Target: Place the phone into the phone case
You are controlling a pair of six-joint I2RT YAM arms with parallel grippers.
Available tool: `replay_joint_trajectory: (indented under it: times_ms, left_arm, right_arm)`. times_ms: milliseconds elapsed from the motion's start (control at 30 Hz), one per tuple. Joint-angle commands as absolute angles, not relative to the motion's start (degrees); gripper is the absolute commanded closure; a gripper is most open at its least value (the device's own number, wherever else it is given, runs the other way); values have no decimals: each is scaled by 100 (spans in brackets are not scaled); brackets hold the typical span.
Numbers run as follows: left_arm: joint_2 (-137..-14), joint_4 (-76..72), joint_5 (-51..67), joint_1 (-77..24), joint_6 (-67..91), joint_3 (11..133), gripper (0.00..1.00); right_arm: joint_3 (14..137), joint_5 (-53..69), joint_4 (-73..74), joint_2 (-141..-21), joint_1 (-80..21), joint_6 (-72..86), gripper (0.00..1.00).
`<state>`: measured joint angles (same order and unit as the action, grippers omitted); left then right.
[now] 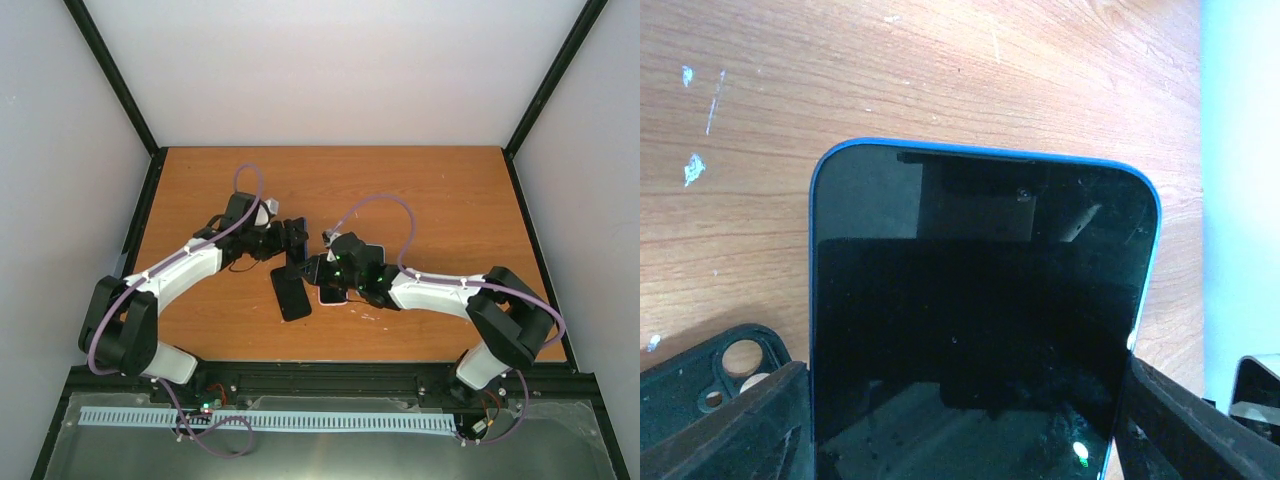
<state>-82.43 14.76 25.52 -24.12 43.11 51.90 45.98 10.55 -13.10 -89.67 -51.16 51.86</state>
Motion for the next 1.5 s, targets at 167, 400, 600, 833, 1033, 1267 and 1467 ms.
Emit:
replay_joint_trajectory:
  times_ms: [167, 400, 600, 833, 1033, 1267, 1467]
  left_arm:
    - [-8045, 1205, 2654, -2426, 4569, 5184, 43]
    - [-7922, 1337, 2527, -2418, 4639, 5169, 16]
    - [-7542, 1524, 2413, -2237, 4568, 5061, 1]
    - [-7101, 1601, 2334, -1618, 4421, 4453, 1]
    - [-7004, 1398, 2331, -1325, 4406, 3935, 5]
    - [-7152, 800, 2620, -1302, 4476, 3353, 7]
    - [-7163, 374, 2783, -1301, 4542, 3010, 9]
  right_arm:
    - [4381, 836, -1351, -8763, -5141, 5036, 97]
    - [4260, 911, -1359, -8680, -5142, 4947, 97]
    - [4178, 1186, -1268, -8606, -5139, 4788, 97]
    - [4118, 1742, -1190, -8564, -5141, 4652, 97]
    - [4189, 2098, -1186, -8718, -5145, 4664, 97]
    - [4286, 2260, -1212, -9000, -5189, 4723, 97]
    - [4362, 2420, -1249, -9350, -5215, 4772, 97]
